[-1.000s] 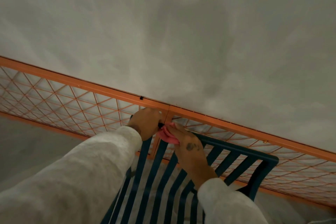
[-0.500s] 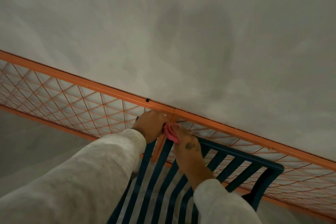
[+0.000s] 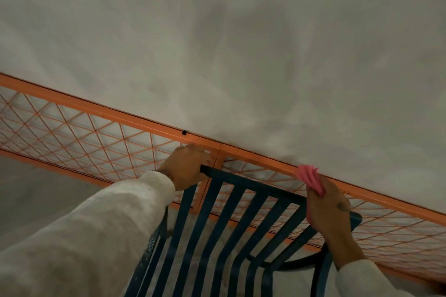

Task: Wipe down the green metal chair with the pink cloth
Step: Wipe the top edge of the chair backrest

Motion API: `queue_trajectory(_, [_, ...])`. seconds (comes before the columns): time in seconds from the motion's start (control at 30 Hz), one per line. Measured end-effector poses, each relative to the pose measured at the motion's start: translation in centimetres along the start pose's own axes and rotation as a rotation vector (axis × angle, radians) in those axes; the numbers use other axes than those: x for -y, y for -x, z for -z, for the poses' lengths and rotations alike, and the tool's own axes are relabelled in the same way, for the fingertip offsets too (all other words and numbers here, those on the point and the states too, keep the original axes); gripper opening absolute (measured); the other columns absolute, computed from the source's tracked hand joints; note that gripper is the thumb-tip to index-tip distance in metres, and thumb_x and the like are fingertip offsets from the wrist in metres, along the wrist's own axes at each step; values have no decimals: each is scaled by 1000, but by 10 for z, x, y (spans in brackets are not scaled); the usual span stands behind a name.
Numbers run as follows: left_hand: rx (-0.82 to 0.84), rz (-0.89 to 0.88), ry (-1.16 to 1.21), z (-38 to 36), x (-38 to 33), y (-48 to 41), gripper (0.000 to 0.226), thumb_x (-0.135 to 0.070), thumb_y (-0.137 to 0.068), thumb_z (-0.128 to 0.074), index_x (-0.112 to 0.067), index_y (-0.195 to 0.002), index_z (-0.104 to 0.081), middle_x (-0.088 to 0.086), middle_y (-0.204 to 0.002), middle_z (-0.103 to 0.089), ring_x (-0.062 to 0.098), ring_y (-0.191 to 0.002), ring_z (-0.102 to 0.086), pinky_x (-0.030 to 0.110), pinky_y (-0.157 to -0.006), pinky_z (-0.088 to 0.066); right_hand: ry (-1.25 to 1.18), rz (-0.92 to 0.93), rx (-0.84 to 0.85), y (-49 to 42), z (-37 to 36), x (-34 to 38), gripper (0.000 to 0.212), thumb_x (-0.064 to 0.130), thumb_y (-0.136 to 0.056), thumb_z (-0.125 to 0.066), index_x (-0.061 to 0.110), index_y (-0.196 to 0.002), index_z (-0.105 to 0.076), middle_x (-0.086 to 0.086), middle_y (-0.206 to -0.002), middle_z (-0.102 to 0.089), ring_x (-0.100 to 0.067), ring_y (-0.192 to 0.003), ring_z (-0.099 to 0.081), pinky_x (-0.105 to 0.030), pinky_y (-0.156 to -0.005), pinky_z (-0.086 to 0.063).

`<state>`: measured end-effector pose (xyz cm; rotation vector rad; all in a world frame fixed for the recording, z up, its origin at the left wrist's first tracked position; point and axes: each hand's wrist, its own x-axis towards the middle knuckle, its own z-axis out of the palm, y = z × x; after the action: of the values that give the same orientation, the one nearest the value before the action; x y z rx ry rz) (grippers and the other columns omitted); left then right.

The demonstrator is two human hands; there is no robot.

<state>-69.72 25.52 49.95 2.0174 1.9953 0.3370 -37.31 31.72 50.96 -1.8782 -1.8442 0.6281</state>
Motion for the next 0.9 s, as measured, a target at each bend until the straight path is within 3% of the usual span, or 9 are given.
queue_trajectory(0.1, [-38, 145, 88, 5, 21, 12, 76, -46, -70, -74, -28, -137, -43, 0, -129, -45, 21, -122, -40, 42, -105, -37, -30, -58, 58, 8, -6, 8, 39, 14, -98, -51, 24, -135, -46, -9, -89, -64, -24, -57, -65, -26, -41, -50])
queue_trajectory(0.17, [-7, 317, 270, 7, 37, 24, 81, -39, -68, -78, -26, -139, -39, 2, -130, -44, 22, -123, -40, 42, -103, -40, 7, -74, 133, 19, -20, 13, 41, 12, -95, -54, 26, -133, -45, -8, -91, -63, -25, -62, -65, -33, -46, -55])
queue_trajectory(0.33, [56, 411, 571, 5, 58, 48, 40, -20, -77, -72, -23, -115, -57, -2, -108, -63, 19, -105, -60, 35, -92, -48, -46, 41, 227, 46, -80, 61, 61, 17, -95, -56, 37, -145, -27, -11, -118, -57, -29, -84, -67, -42, -62, -62])
queue_trajectory(0.4, [54, 419, 612, 5, 59, 50, 36, -20, -81, -69, -25, -115, -60, -3, -111, -64, 15, -105, -59, 33, -92, -45, -92, 84, 267, 56, -98, 88, 61, 16, -96, -56, 36, -145, -26, -10, -120, -53, -26, -84, -67, -37, -61, -62])
queue_trajectory(0.5, [90, 418, 647, 8, 61, 52, 39, -19, -82, -66, -27, -120, -59, -5, -117, -63, 14, -110, -57, 35, -96, -45, -148, 148, 300, 62, -122, 126, 52, 13, -96, -56, 32, -137, -30, -10, -118, -53, -24, -87, -65, -27, -56, -57])
queue_trajectory(0.57, [98, 444, 678, 9, 61, 54, 44, -15, -82, -64, -27, -124, -57, -4, -121, -62, 16, -112, -57, 38, -98, -47, -93, 290, 305, 62, -137, 145, 48, 8, -94, -56, 32, -130, -35, -8, -116, -55, -21, -90, -63, -20, -56, -52])
queue_trajectory(0.67, [101, 446, 661, 10, 61, 56, 53, -10, -82, -61, -23, -132, -52, 0, -129, -58, 17, -116, -54, 34, -97, -45, 7, 591, 425, 61, -152, 167, 47, -2, -92, -54, 32, -123, -47, 1, -125, -57, -13, -106, -59, -26, -77, -57])
queue_trajectory(0.73, [103, 431, 660, 11, 60, 57, 55, -6, -82, -59, -22, -134, -50, 2, -131, -56, 17, -118, -53, 31, -96, -42, 139, 745, 440, 56, -156, 169, 53, -7, -86, -58, 29, -125, -53, 4, -133, -53, -18, -111, -57, -33, -90, -55])
queue_trajectory(0.9, [115, 433, 725, 13, 60, 63, 58, -1, -86, -56, -20, -139, -46, 3, -139, -51, 19, -124, -48, 38, -101, -43, 231, 833, 315, 41, -113, 120, 48, -12, -73, -70, 19, -109, -74, 6, -129, -61, -11, -107, -63, -25, -102, -47])
